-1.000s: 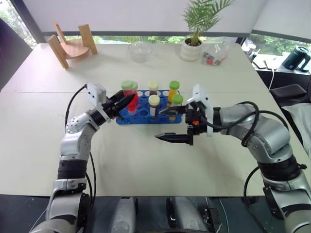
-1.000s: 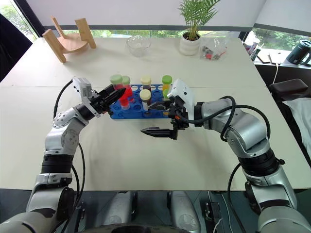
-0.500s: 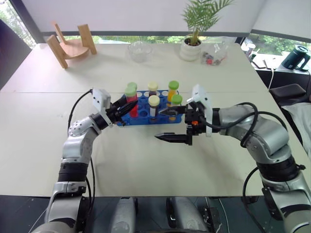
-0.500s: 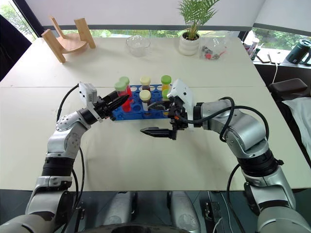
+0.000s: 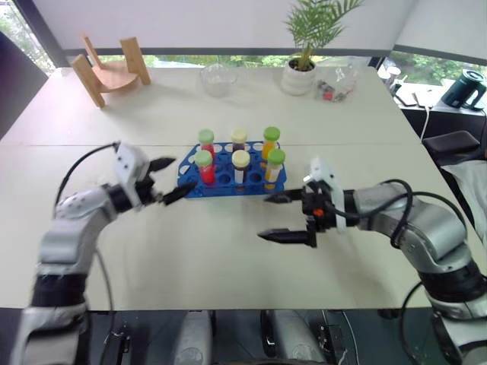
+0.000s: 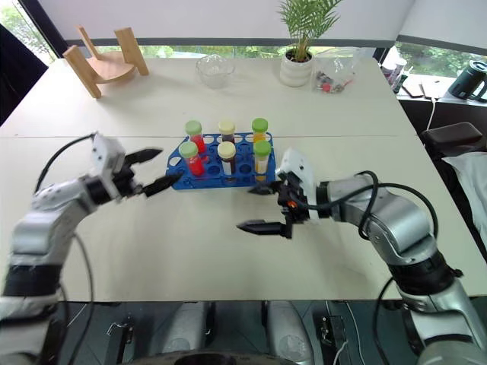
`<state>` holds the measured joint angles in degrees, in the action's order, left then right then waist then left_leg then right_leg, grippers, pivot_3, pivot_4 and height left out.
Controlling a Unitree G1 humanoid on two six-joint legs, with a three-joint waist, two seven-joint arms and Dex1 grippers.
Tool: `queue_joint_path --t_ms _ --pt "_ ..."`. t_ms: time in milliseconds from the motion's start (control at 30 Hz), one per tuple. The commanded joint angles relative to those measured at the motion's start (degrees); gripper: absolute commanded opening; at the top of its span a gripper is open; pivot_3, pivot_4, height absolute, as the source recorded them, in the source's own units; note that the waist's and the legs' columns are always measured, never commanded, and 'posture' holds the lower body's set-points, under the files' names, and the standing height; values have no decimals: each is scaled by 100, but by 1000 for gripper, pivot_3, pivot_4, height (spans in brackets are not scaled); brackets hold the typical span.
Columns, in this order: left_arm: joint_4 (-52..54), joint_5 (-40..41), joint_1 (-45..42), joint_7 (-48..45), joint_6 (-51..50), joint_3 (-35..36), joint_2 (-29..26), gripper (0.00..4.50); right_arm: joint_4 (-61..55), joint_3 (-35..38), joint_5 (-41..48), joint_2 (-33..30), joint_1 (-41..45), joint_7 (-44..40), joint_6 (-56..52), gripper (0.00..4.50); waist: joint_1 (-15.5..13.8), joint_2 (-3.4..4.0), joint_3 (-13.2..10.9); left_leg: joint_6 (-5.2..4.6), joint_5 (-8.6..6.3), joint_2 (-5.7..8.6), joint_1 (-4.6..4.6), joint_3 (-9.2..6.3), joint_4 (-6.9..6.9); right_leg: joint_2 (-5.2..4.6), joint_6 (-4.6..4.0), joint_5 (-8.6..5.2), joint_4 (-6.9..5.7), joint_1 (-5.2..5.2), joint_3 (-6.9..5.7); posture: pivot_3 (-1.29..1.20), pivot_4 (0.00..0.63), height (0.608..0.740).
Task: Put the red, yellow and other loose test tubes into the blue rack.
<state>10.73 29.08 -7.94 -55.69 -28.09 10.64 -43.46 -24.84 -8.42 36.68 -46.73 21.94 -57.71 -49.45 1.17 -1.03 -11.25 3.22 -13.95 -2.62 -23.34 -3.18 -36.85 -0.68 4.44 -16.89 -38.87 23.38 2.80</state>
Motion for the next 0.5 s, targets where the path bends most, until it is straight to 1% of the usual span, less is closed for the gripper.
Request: queue_joint_path --t_ms 33,67,100,167,200,300,500 --pt "876 463 1106 -477 -615 611 -616 4477 92 -18 -159 -168 -319 -273 309 4500 7 0 -1 0 0 -4 -1 3 1 2 -6 -3 2 5 1 0 150 740" --pt "960 447 1359 -504 -628 685 -712 4477 180 -56 -221 -153 -355 -291 375 4500 1 2 -1 0 0 -7 2 6 1 2 -24 -14 3 3 2 0 150 740" --pt "1006 586 1486 -459 -880 755 -774 4477 243 -76 -243 -92 -339 -284 404 4500 -2 4 -3 0 0 -8 5 9 1 2 -27 -16 4 1 3 0 150 740" --pt "1051 960 1628 -386 -1312 924 -775 4477 347 -123 -286 34 -271 -279 451 4500 -33 4 -3 1 0 -8 5 7 -2 2 -43 -20 4 2 3 0 150 740" --pt "1055 1019 1683 -356 -1383 959 -749 4477 397 -151 -316 79 -235 -287 471 4500 -36 4 -3 1 1 -8 5 5 -10 3 -47 -17 4 1 2 0 150 740" --pt "1039 827 1827 -284 -1170 891 -657 4477 492 -255 -422 155 -173 -329 551 4500 -33 3 -3 2 1 -8 5 11 -19 -1 -49 -16 4 -2 3 0 150 740" --pt "1123 811 1875 -127 -1116 863 -512 4477 631 -385 -564 234 -60 -454 658 4500 -30 3 -2 2 1 -11 -1 15 2 4 -45 -15 17 7 5 0 150 740"
